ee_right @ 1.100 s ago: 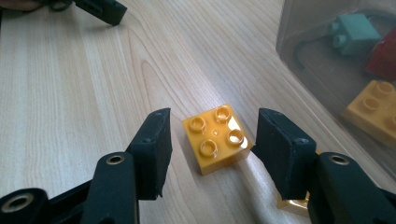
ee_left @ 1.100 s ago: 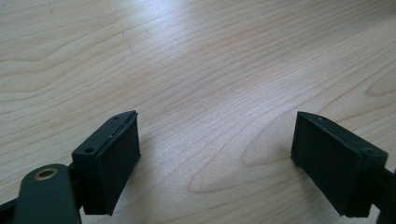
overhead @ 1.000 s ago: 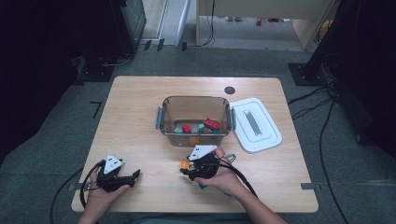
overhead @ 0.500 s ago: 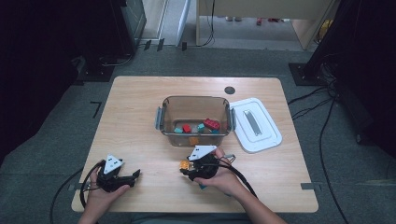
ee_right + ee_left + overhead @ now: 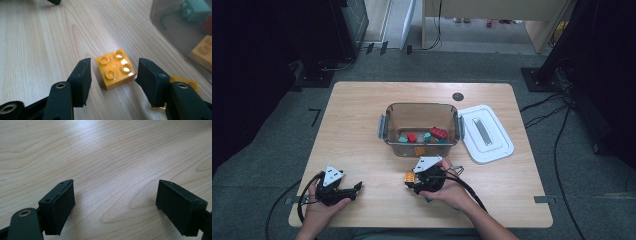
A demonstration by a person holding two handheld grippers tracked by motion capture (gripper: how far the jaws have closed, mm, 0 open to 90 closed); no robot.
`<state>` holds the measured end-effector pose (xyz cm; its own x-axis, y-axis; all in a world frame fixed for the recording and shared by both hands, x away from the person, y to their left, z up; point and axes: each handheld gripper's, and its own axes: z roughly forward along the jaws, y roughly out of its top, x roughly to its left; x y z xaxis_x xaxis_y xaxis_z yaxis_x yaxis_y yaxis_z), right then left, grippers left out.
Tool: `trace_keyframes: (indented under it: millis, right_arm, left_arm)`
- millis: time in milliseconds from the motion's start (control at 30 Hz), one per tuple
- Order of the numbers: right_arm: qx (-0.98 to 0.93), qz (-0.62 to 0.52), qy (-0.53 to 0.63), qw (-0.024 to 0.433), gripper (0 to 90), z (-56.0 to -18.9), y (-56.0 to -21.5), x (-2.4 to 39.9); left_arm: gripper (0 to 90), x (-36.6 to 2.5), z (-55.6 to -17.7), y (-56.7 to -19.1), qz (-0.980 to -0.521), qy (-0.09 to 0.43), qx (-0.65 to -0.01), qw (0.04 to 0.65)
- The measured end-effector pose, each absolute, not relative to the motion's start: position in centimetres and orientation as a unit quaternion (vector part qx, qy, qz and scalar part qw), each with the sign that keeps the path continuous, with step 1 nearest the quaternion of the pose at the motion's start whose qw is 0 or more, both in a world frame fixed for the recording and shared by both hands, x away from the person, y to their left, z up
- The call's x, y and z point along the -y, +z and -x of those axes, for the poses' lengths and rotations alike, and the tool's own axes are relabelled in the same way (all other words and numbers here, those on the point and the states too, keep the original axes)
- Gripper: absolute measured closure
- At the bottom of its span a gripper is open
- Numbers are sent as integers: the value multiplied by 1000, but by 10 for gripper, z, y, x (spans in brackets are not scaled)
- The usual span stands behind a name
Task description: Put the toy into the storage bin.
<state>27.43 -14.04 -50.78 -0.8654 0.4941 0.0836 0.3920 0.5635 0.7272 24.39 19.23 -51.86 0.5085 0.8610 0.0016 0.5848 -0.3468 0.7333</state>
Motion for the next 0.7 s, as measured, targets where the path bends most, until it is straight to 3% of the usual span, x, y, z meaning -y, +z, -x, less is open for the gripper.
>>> trace_keyframes:
  millis: [700]
  right_arm:
    - [-889, -239, 380, 90, 596, -273, -514, 137]
  left_arm:
    - [155, -192, -244, -519, -796, 199, -454, 347]
